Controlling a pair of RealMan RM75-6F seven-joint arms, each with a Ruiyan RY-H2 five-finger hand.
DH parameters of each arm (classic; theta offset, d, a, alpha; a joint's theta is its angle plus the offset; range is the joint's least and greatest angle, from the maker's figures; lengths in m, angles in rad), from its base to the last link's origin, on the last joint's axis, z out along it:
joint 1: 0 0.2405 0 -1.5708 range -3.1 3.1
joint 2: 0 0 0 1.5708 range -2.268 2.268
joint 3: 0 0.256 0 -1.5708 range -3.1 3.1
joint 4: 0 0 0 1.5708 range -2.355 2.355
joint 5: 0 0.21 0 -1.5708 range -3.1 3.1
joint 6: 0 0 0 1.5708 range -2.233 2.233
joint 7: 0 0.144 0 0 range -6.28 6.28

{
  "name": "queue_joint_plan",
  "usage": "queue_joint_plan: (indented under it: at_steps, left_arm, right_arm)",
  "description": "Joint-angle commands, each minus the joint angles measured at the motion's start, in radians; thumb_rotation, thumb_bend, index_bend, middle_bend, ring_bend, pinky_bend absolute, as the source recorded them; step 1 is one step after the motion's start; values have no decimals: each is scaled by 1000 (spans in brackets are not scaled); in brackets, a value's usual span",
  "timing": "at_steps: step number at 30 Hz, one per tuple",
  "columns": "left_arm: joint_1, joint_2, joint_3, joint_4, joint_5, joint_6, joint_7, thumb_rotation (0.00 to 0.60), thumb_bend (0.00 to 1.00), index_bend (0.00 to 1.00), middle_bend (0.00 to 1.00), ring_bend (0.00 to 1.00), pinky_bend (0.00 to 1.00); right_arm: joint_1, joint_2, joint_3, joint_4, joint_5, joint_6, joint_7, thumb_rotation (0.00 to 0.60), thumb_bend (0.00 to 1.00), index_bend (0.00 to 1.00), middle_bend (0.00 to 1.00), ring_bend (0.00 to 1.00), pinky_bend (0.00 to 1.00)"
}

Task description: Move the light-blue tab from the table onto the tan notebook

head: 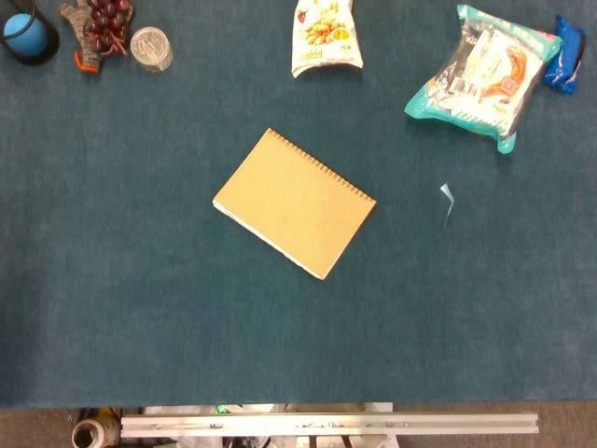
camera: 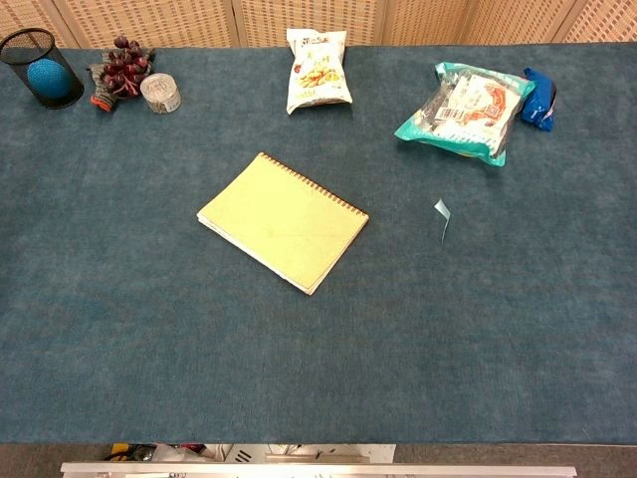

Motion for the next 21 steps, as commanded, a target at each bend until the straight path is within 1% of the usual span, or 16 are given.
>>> queue_joint_plan:
  at_steps: [1, 8, 14, 16, 17, 19, 21]
  left_arm:
    - [1, -1, 1, 0, 0, -1, 1, 600, 281, 0, 0, 0, 0]
    - [7, -1, 4, -2, 8, 10, 4, 600, 281, 0, 0, 0, 0]
    - [6, -1, 5, -3, 11, 9, 8, 600, 281, 0, 0, 0, 0]
    - [6, 0, 5, -3, 11, 8, 9, 600, 281, 0, 0, 0, 0]
    - [5, -1, 4, -2, 10, 6, 10, 600, 282, 0, 0, 0, 0]
    - [3, -1, 2, -3, 6, 4, 11, 600, 281, 0, 0, 0, 0]
    - [2, -1, 0, -3, 3, 2, 12, 600, 281, 0, 0, 0, 0]
  right_arm:
    - [0, 1, 0, 0, 0, 2, 0, 600, 115, 304, 410, 330, 449]
    - [10, 13, 0, -4, -19, -2, 13, 600, 115, 304, 410, 330, 449]
    - [48, 24, -2, -7, -57, -44, 16, 600, 118, 304, 410, 339, 449]
    - [67, 24, 1, -10, -69, -63, 8, 600, 121, 304, 422, 363, 458]
    - [76, 23, 3, -12, -73, -72, 4, 600, 122, 304, 431, 380, 473]
    - [100, 17, 13, -13, -84, -90, -12, 600, 125, 304, 468, 451, 547]
    - [124, 9, 19, -12, -95, -111, -24, 600, 133, 305, 543, 566, 685]
